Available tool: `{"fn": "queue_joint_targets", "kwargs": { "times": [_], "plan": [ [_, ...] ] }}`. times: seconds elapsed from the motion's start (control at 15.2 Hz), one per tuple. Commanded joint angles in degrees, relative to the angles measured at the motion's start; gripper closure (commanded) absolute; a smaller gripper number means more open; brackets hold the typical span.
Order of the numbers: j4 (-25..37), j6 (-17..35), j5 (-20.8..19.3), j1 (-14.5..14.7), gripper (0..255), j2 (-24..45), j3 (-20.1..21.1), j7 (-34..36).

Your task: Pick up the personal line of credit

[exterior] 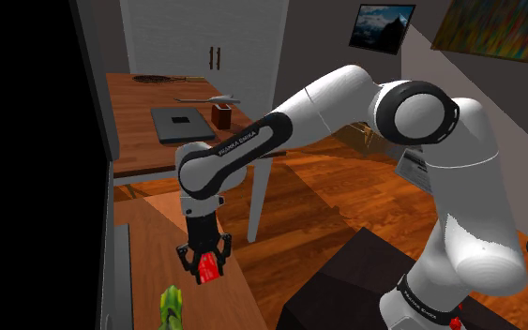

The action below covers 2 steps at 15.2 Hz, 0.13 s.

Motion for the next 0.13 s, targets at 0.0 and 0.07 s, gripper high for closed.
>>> {"fn": "queue_joint_targets", "kwargs": {
  "times": [0.0,0.07],
  "plan": [
    [0.3,-0.8,0.0,-0.1,255,-0.5,0.0,0.2],
    [0.3,-0.8,0.0,-0.1,255,-0.5,0.0,0.2]
  ]
}}
